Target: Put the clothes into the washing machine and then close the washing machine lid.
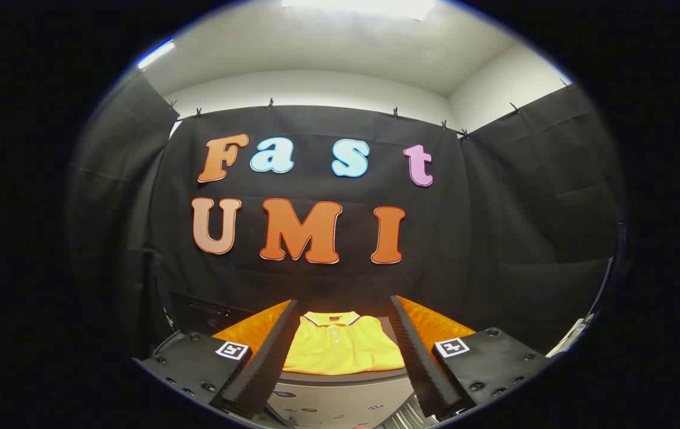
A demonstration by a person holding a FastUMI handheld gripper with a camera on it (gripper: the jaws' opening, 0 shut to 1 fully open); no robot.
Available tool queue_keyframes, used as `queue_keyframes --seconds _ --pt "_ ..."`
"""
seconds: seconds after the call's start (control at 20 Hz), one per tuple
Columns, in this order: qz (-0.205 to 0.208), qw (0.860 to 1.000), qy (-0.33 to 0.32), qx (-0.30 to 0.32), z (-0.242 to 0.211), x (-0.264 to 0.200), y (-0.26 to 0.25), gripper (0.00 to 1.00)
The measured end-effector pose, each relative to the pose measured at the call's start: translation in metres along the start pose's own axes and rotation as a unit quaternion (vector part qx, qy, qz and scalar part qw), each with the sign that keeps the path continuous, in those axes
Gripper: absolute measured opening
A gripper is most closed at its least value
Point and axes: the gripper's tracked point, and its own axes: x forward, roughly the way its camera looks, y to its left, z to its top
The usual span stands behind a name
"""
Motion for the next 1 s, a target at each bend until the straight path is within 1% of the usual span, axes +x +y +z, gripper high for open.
queue_keyframes --seconds 0.1,0.45,0.6,0.8,1.0 --pt "0.006 1.0 -0.003 0.003 -0.002 0.0 0.005 0.98" --pt "0.029 0.999 0.021 0.002 -0.016 0.002 0.027 0.98" --pt "0.039 0.999 0.013 0.008 -0.009 0.0 0.038 0.98" --pt "0.029 1.0 0.006 -0.009 -0.001 -0.001 0.034 0.98" --pt "0.019 1.0 -0.002 -0.011 0.009 -0.002 0.029 0.98"
